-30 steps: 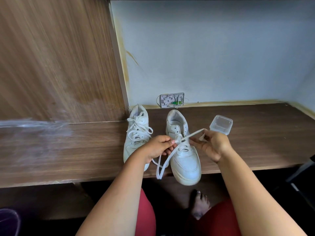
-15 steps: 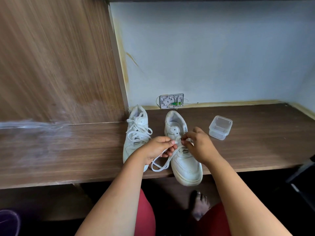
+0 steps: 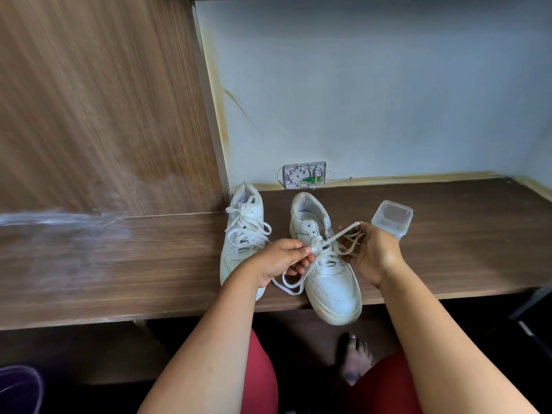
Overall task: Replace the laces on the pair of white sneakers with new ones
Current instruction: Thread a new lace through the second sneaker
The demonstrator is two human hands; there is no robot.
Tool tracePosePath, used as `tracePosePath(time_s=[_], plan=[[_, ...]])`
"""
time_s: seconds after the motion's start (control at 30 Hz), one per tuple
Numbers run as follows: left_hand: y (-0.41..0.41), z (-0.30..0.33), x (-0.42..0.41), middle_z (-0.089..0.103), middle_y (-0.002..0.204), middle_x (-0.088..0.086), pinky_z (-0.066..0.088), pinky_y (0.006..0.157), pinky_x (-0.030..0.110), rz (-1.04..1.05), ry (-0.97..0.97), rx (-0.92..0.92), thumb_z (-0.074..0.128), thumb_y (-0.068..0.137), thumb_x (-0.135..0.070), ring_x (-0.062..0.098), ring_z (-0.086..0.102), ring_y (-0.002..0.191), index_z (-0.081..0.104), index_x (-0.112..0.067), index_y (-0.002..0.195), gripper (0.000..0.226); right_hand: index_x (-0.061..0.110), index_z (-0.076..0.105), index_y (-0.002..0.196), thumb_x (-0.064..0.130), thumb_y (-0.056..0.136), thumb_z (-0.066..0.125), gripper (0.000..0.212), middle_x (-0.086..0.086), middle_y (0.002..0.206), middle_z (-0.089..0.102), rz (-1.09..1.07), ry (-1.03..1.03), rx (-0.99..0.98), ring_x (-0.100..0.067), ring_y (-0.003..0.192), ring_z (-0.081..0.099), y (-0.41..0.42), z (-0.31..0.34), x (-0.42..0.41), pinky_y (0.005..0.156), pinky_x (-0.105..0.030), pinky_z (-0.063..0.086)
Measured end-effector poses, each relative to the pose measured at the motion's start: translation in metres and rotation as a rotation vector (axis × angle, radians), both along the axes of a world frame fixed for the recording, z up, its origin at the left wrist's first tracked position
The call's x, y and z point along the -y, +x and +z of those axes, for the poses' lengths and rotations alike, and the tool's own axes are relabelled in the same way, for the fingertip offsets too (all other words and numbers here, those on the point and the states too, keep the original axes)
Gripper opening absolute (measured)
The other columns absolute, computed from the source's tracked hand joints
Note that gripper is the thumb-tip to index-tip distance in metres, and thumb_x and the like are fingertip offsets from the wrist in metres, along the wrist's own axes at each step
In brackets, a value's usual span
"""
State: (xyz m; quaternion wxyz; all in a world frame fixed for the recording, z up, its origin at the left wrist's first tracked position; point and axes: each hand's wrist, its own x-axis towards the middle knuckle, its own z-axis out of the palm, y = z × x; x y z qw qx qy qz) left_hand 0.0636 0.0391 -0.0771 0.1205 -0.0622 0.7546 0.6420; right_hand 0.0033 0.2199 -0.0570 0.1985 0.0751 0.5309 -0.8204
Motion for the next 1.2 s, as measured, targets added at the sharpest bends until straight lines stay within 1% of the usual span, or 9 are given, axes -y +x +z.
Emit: tracePosePath(time_s=[0.1, 0.2, 0.37, 0.5, 0.67, 0.77, 0.97, 1.03, 1.2], plan=[[-0.001, 0.0, -0.001, 0.058, 0.071, -0.005, 0.043, 0.065, 0.018, 0.001, 0.012, 0.0, 0.051, 0.099, -0.022, 0.007, 0.055, 0.065, 0.065, -0.014, 0.084, 0.023, 0.014, 0.047, 0.078, 0.032, 0.102, 0.039, 0.032, -0.002, 0.068, 0.054, 0.116, 0.478, -0.4, -0.019, 0.065, 0.055, 0.003, -0.004, 0.004, 0.059, -0.03, 0.043], [-0.001, -0.001, -0.001, 0.058, 0.071, -0.005, 0.044, 0.066, 0.019, 0.001, 0.035, -0.007, 0.051, 0.1, -0.022, 0.008, 0.055, 0.066, 0.066, -0.014, 0.084, 0.023, 0.011, 0.054, 0.091, 0.041, 0.089, 0.063, 0.031, -0.001, 0.075, 0.061, 0.285, 0.995, -0.776, -0.017, 0.07, 0.059, 0.001, -0.012, 0.003, 0.066, -0.032, 0.046], [0.0, 0.0, 0.002, 0.061, 0.073, -0.001, 0.045, 0.066, 0.022, 0.012, 0.242, -0.009, 0.051, 0.099, -0.016, 0.01, 0.056, 0.068, 0.067, -0.008, 0.087, 0.021, 0.016, 0.069, 0.081, 0.025, 0.082, 0.075, 0.011, 0.005, 0.065, 0.066, 0.348, 1.012, -0.823, 0.002, 0.054, 0.056, -0.004, -0.009, -0.004, 0.055, -0.01, 0.04], [0.002, 0.005, 0.004, 0.068, 0.08, 0.004, 0.049, 0.069, 0.022, 0.0, 0.385, -0.028, 0.051, 0.098, -0.011, 0.014, 0.063, 0.074, 0.067, -0.004, 0.094, 0.017, 0.009, 0.064, 0.085, 0.027, 0.092, 0.062, 0.02, 0.001, 0.075, 0.062, 0.376, 1.095, -0.826, -0.013, 0.069, 0.055, -0.003, -0.012, 0.0, 0.06, -0.019, 0.041], [0.003, 0.007, 0.007, 0.074, 0.089, 0.007, 0.052, 0.081, 0.025, 0.038, 0.508, 0.003, 0.049, 0.097, -0.007, 0.016, 0.07, 0.084, 0.065, -0.006, 0.099, 0.016, 0.012, 0.055, 0.086, 0.034, 0.091, 0.055, 0.023, -0.011, 0.085, 0.059, 0.385, 0.487, -0.372, -0.026, 0.086, 0.055, -0.008, -0.019, -0.004, 0.08, -0.043, 0.043], [0.003, 0.005, 0.009, 0.073, 0.093, 0.007, 0.049, 0.087, 0.028, 0.031, 0.523, 0.06, 0.05, 0.097, -0.012, 0.015, 0.069, 0.087, 0.067, -0.008, 0.098, 0.018, 0.008, 0.052, 0.091, 0.016, 0.099, 0.043, 0.015, -0.015, 0.085, 0.058, 0.256, 0.13, -0.102, -0.029, 0.08, 0.059, -0.01, -0.013, -0.005, 0.074, -0.043, 0.049], [-0.002, 0.002, 0.007, 0.069, 0.084, 0.0, 0.049, 0.081, 0.024, 0.212, 0.562, 0.141, 0.052, 0.097, -0.014, 0.01, 0.064, 0.082, 0.069, -0.008, 0.092, 0.018, 0.01, 0.052, 0.077, 0.025, 0.105, 0.029, 0.039, -0.007, 0.074, 0.06, 0.039, -0.198, 0.317, -0.023, 0.075, 0.056, -0.009, -0.002, 0.002, 0.063, -0.041, 0.055], [-0.003, 0.003, 0.006, 0.064, 0.076, -0.001, 0.052, 0.073, 0.022, 0.292, 0.545, 0.135, 0.051, 0.097, -0.011, 0.011, 0.059, 0.079, 0.068, -0.007, 0.09, 0.019, 0.013, 0.049, 0.082, 0.023, 0.104, 0.035, 0.028, -0.005, 0.075, 0.056, -0.007, -0.03, 0.195, -0.02, 0.069, 0.054, -0.007, -0.004, 0.006, 0.059, -0.038, 0.053], [-0.005, 0.0, 0.005, 0.057, 0.074, 0.005, 0.055, 0.06, 0.017, 0.408, 0.387, 0.038, 0.053, 0.097, -0.006, 0.012, 0.055, 0.067, 0.063, -0.005, 0.086, 0.016, 0.021, 0.06, 0.088, 0.042, 0.09, 0.061, 0.021, 0.002, 0.079, 0.06, 0.165, 0.821, -0.583, -0.014, 0.068, 0.055, -0.003, -0.015, 0.007, 0.057, -0.028, 0.047]])
